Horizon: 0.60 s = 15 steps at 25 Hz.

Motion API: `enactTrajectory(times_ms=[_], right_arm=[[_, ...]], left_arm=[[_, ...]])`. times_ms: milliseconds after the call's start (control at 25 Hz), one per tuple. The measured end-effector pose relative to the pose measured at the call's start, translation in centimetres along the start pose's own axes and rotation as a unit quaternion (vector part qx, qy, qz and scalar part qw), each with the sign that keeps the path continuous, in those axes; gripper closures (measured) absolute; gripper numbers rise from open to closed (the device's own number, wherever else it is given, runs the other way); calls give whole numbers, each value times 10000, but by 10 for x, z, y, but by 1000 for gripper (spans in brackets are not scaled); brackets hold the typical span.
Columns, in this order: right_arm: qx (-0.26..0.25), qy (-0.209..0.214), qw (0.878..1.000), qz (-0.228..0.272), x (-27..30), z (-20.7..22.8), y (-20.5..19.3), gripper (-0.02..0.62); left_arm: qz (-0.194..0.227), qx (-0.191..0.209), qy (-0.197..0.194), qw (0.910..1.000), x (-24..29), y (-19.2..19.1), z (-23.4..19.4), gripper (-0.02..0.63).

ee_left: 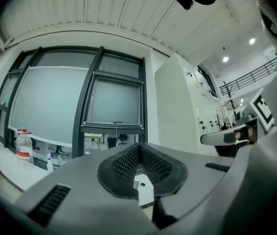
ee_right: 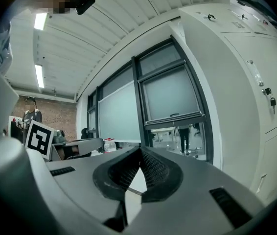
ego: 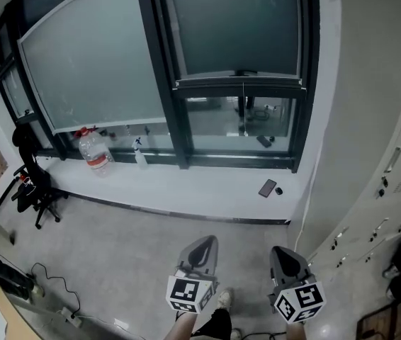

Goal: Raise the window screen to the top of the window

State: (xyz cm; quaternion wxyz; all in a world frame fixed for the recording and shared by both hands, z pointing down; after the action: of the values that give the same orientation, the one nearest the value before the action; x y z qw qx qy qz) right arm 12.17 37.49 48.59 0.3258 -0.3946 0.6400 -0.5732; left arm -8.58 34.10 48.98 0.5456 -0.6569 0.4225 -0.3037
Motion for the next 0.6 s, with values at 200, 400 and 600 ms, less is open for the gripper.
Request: enactTrajectory(times_ms=[200, 400, 600], right_arm=[[104, 122, 9996, -252, 43, 28, -20, 589], [27, -175, 9998, -30, 126, 72, -5, 589], [-94, -373, 9991, 172, 212, 111, 15, 588]], left_arm=[[-185, 4, -91, 9998, 47, -22, -29, 603], [-86, 128, -13, 9999, 123, 4, -84, 603], [151, 163, -243, 9995, 197, 33, -130, 603]])
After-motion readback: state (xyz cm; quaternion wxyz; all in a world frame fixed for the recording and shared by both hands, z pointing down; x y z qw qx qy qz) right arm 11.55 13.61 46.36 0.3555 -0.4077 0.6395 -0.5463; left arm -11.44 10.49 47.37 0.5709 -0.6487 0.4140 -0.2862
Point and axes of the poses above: the fingertips, and each gripper's own axes: x forward along the fingers, z to its right, y out of its top, the point moved 6 cm from there along -x, backward along the fingers, and after that the axes turned 13 degrees about -x, right-handed, at the moved point
